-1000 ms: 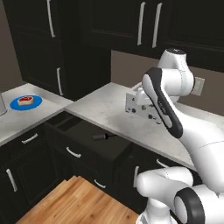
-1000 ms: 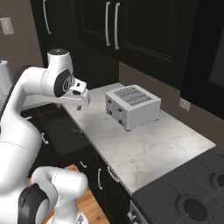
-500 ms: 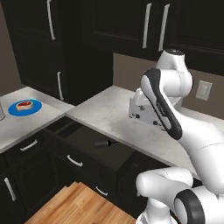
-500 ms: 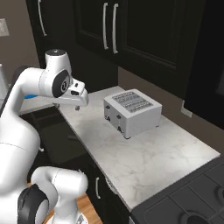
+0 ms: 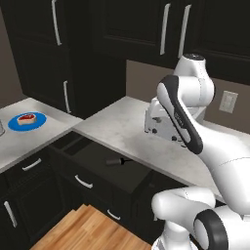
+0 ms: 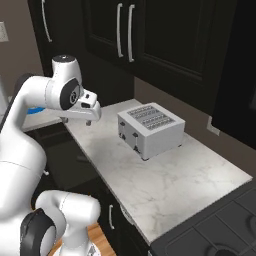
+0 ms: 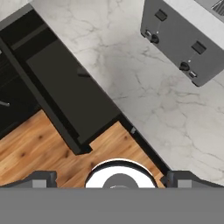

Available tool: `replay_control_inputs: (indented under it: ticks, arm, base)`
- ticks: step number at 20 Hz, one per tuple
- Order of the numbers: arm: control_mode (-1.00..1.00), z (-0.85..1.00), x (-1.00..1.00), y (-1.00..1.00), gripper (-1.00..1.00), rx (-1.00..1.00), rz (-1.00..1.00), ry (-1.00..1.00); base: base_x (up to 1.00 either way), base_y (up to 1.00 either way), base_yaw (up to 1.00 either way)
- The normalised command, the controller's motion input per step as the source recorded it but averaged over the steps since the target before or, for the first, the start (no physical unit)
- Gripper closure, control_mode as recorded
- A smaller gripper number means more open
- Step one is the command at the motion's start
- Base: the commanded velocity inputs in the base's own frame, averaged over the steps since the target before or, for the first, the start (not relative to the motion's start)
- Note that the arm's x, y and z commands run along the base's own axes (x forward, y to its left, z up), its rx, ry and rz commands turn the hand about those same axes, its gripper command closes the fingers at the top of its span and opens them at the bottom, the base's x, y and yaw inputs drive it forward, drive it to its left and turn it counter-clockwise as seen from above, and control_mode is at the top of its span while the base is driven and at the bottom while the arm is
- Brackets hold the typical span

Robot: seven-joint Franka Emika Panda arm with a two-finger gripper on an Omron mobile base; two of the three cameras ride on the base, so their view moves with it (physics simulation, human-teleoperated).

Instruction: Pick up the knife from the drawer and place it on the cutting board. Then place the meat from the plate to the cutting board.

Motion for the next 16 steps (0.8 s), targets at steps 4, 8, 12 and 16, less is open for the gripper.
replay_control_inputs:
  ticks: [4,8,12,16]
  arm:
    - [-1.0,-0.09,0.12,0.0,-1.0,0.0,0.0,0.0]
    - [-1.0,-0.22,0.09,0.01,-1.0,0.0,0.0,0.02]
    - [-1.0,-0.41,0.0,0.03,-1.0,0.0,0.0,0.02]
    - [-1.0,-0.57,0.0,0.18,-1.0,0.0,0.0,0.06]
  base:
    - [0.07,0.0,0.0]
    - [0.0,0.0,0.0]
    - [0.0,0.0,0.0]
    - [0.0,0.0,0.0]
